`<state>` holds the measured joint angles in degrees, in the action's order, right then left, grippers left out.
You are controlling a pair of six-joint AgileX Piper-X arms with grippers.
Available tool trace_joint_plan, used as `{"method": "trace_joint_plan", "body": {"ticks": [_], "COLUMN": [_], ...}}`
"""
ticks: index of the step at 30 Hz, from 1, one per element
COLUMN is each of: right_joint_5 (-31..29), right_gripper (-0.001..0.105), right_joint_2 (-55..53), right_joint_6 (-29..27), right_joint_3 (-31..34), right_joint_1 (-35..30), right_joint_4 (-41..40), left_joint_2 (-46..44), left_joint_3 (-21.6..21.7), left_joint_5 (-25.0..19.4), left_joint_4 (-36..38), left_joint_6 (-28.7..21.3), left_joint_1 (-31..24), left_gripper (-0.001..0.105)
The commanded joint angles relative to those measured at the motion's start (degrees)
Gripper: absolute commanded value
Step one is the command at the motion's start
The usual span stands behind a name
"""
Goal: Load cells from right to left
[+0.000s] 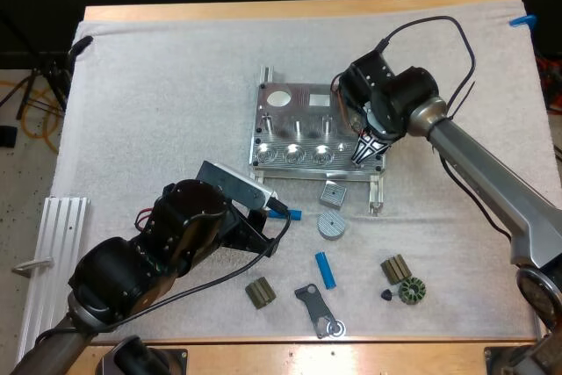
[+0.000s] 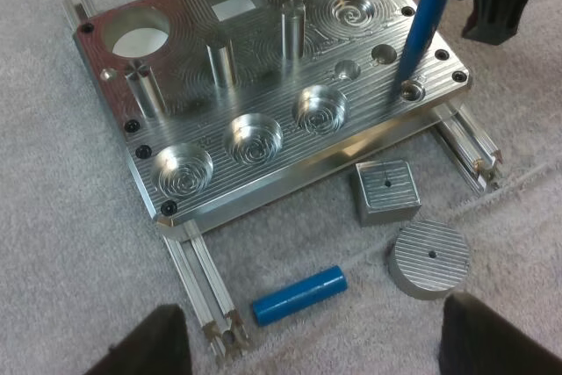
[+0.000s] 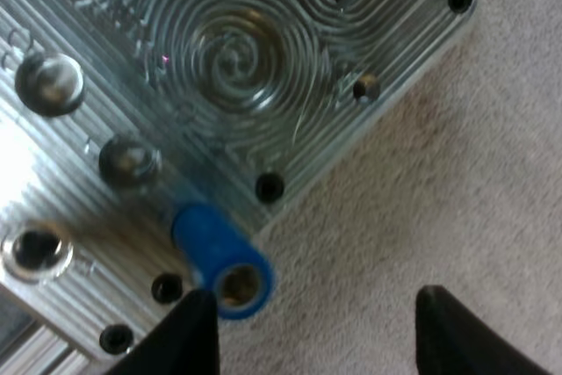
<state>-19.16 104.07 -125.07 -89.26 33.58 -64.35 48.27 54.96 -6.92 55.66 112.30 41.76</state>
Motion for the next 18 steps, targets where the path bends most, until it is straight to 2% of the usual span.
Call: {"method": "trace_joint_plan", "body": {"ticks": [1, 11, 14, 16, 18], "right_joint_5": [-0.3, -0.4, -0.3, 0.2, 0.7], "right_gripper": [0.050, 0.050, 0.050, 0.050, 0.050], "right_joint_2": [-0.3, 0.0, -1.2, -3.4, -5.2], "right_joint_6": [0.2, 0.1, 2.8, 5.7, 5.7], "right_joint_3": [0.0, 0.0, 0.0, 0.0, 0.0], "right_joint_1": [-0.2, -0.2, 0.1, 0.7, 1.2], "right_joint_4": [1.1, 2.6, 1.8, 0.2, -1.7], "left_joint_2": [0.1, 0.1, 0.1, 0.1, 0.1], "left_joint_3": [0.2, 0.2, 0.2, 0.2, 0.2], "left_joint_5": [0.0, 0.0, 0.0, 0.0, 0.0], "left_joint_4": [-0.3, -0.3, -0.3, -0.3, -0.3], "left_joint_6": [0.1, 0.1, -2.1, -5.3, -7.8], "left_joint_1": [0.1, 0.1, 0.1, 0.1, 0.1], "left_gripper": [0.059, 0.059, 0.059, 0.059, 0.059]}}
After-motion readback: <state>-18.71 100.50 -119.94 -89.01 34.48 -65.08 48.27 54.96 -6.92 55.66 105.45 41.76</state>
